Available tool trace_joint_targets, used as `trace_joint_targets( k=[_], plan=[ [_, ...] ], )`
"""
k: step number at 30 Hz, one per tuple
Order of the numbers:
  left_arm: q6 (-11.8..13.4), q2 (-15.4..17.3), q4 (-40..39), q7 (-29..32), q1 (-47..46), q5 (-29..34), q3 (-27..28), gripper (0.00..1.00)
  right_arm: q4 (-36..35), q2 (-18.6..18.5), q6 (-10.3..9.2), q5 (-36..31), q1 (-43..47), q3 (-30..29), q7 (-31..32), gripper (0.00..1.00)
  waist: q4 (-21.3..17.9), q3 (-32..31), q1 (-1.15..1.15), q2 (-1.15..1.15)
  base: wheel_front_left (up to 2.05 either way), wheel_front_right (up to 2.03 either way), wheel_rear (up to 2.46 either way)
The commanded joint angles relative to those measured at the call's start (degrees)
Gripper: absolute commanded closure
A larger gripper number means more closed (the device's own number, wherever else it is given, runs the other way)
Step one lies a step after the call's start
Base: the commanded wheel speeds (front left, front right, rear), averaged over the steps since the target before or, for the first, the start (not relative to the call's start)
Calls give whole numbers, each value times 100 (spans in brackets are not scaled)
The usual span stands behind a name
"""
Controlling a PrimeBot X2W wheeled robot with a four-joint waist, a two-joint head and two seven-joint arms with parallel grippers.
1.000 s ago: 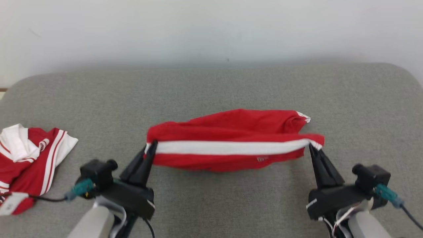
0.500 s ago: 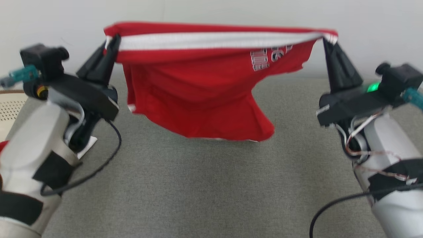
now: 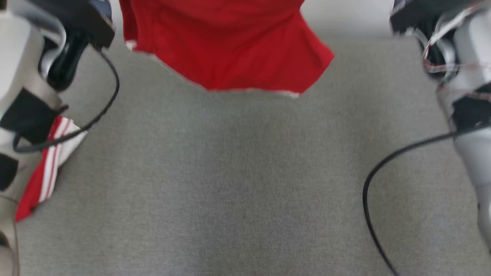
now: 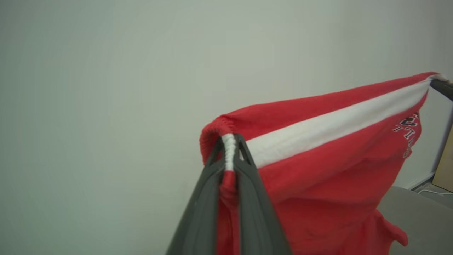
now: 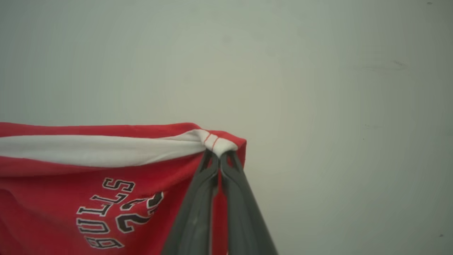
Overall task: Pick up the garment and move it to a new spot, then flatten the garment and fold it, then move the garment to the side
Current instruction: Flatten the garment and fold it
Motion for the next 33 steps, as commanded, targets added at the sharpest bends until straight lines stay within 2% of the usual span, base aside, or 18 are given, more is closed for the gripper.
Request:
trace_joint_targets(
  k=[1,8,11,14,17,21,27,33],
  plan=[
    [10,3,63,-77,-253,73,-75,100,115,26,-10,8,-310,3,-3,100,-151,927,-1,-1,0,0,0],
    [7,-192,412,-279,-1379,153,-372,100,584,191,-9,-399,-1637,-120,-2,100,-376,1959,-1,-1,0,0,0],
    [8,-155,432,-373,-1812,324,-231,100,541,242,-9,-679,-1994,-421,-3,100,-449,2205,-1,-1,0,0,0],
    [7,-163,53,-373,-1893,555,227,100,412,290,-9,-831,-2059,-855,-2,100,-489,2422,-1,-1,0,0,0],
    [7,-145,-330,-372,-1330,671,374,100,303,398,-9,-777,-1625,-877,-1,100,-534,2497,-1,-1,0,0,0],
    [7,-29,-746,-377,-733,454,460,100,-63,393,-9,-389,-1066,-746,-4,100,-579,2448,-1,-1,0,0,0],
    [7,167,-1469,-376,727,118,737,100,-895,-162,-9,574,427,1,-3,100,-538,2404,-1,-1,0,0,0],
    [7,11,-1917,-375,2377,-57,1210,100,-1375,-727,-9,1549,1830,358,-4,100,-449,2004,-1,-1,0,0,0]
  ],
)
